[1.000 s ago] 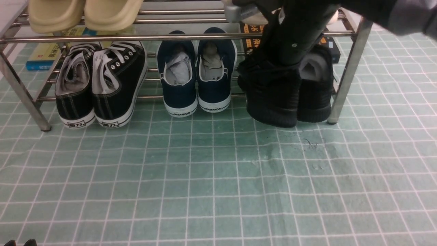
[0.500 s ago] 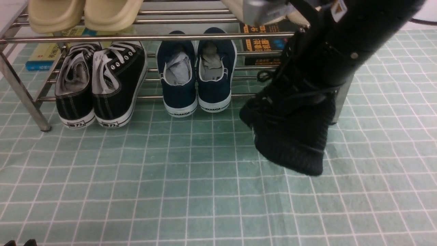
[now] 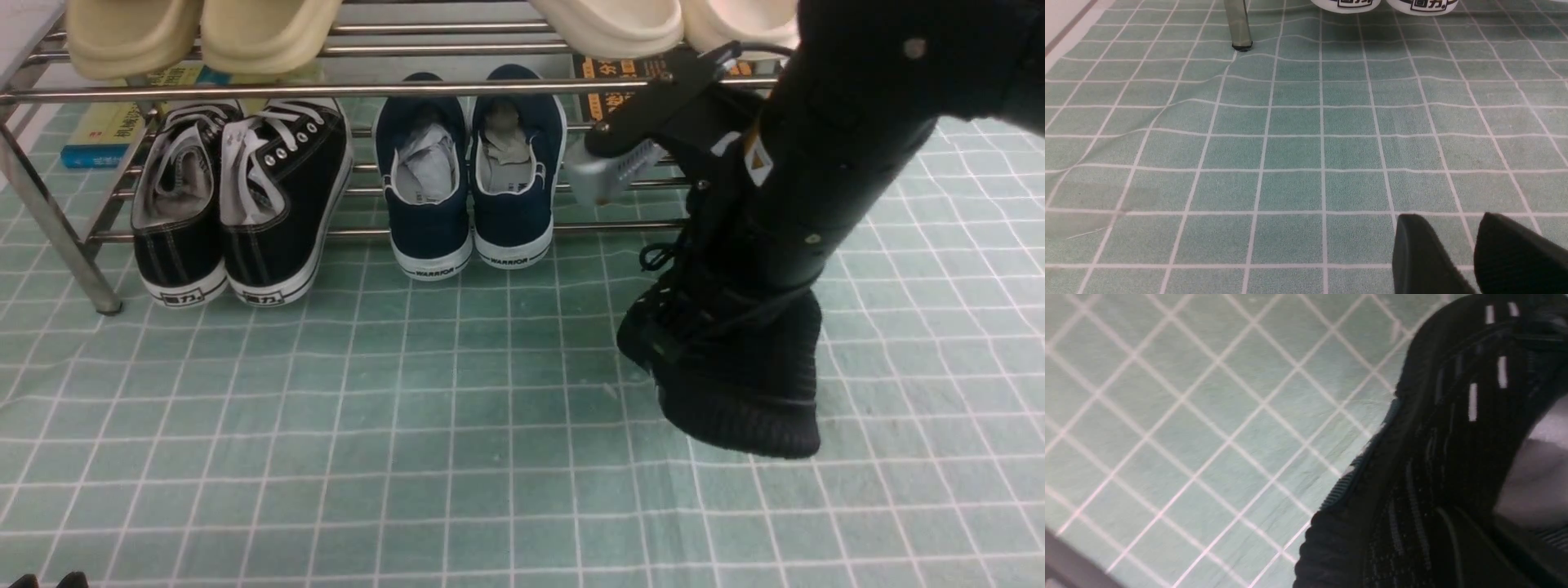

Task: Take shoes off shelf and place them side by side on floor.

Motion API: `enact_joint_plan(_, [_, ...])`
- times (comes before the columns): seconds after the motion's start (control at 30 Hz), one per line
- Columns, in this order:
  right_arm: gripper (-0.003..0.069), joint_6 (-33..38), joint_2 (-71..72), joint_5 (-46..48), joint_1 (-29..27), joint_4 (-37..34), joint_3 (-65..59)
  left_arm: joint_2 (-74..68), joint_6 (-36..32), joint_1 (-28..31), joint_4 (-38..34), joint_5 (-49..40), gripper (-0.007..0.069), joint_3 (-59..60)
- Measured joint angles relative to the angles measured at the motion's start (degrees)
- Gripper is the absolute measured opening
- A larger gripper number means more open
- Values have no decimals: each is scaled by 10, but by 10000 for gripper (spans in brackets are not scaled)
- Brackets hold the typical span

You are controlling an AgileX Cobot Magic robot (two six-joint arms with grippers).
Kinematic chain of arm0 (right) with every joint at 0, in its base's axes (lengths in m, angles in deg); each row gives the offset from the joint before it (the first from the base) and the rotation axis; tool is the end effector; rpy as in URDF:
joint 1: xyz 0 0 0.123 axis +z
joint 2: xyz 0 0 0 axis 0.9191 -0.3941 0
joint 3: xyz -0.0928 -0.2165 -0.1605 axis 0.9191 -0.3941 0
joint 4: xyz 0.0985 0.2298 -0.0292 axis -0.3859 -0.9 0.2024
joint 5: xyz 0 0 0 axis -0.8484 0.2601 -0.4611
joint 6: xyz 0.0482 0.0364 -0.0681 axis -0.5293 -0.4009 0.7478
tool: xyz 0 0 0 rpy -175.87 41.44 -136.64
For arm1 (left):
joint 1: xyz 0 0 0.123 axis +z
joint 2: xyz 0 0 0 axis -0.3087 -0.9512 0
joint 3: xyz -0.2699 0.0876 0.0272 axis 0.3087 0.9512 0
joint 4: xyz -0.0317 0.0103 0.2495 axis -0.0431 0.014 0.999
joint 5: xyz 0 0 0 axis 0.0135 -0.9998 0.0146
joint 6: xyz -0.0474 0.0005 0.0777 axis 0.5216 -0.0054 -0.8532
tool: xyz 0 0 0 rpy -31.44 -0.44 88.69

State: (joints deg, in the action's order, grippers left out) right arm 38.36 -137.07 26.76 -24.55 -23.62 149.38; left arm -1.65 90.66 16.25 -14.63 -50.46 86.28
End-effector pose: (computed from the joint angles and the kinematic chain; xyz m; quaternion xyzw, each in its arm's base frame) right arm 0.2593 0.2264 0.3402 -0.3529 0.9192 0.0269 0.1726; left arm 0.0524 0.0009 0.1743 0.0095 0.8026 0.0055 0.5965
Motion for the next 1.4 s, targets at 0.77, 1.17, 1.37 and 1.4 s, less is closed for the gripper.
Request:
enact_joint_plan(0.77, [18, -125, -91, -76, 1, 53, 0, 0, 0, 0, 0, 0, 242, 0])
enact_joint_plan(1.17, [244, -212, -108, -27, 1, 1, 0, 0, 0, 0, 0, 0, 242, 0])
enact_joint_plan(1.37, [442, -189, -108, -9, 1, -10, 33, 0, 0, 0, 0, 0, 242, 0])
enact_joint_plan(1.4, [456, -182, -108, -9, 1, 1, 43, 0, 0, 0, 0, 0, 242, 0])
